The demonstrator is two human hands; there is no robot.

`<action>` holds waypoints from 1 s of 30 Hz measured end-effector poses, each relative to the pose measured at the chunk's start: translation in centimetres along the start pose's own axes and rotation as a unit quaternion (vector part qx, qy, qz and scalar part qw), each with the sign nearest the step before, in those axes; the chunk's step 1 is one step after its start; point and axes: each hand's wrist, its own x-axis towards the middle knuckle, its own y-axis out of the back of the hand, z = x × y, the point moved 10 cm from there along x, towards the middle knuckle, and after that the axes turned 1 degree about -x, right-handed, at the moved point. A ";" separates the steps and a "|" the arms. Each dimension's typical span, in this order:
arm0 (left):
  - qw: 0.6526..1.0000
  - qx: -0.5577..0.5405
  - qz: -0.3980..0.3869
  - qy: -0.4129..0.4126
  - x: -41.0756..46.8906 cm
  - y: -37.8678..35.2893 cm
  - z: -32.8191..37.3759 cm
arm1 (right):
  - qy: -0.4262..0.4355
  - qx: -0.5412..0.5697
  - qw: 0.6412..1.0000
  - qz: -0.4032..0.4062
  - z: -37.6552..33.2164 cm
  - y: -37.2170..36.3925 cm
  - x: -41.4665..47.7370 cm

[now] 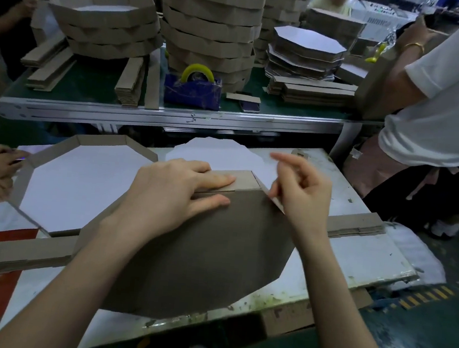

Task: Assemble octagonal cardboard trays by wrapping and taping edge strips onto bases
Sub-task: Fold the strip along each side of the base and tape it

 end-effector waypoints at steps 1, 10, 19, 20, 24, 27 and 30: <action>1.000 0.020 -0.017 -0.005 0.2 -0.3 0.2 | -0.027 0.000 0.999 0.043 1.3 0.9 1.6; 0.998 0.054 -0.038 -0.012 1.2 -1.4 -0.1 | -0.435 -0.203 0.876 0.033 25.0 5.0 7.9; 0.999 -0.037 -0.020 -0.012 2.9 -1.8 -1.6 | -0.509 -0.200 0.837 0.001 32.0 6.3 9.1; 0.999 -0.039 -0.021 -0.007 3.1 -1.9 -1.8 | -0.502 -0.192 0.843 -0.009 32.2 6.2 9.4; 0.998 -0.065 -0.023 0.008 3.7 -2.1 -2.5 | -0.498 -0.148 0.854 -0.010 32.7 5.7 10.3; 0.996 -0.083 -0.018 0.013 4.2 -2.1 -2.7 | -0.527 -0.108 0.841 0.065 32.6 6.5 9.6; 0.996 -0.090 -0.017 0.010 4.3 -2.1 -2.8 | -0.514 -0.010 0.843 0.159 32.2 6.5 9.3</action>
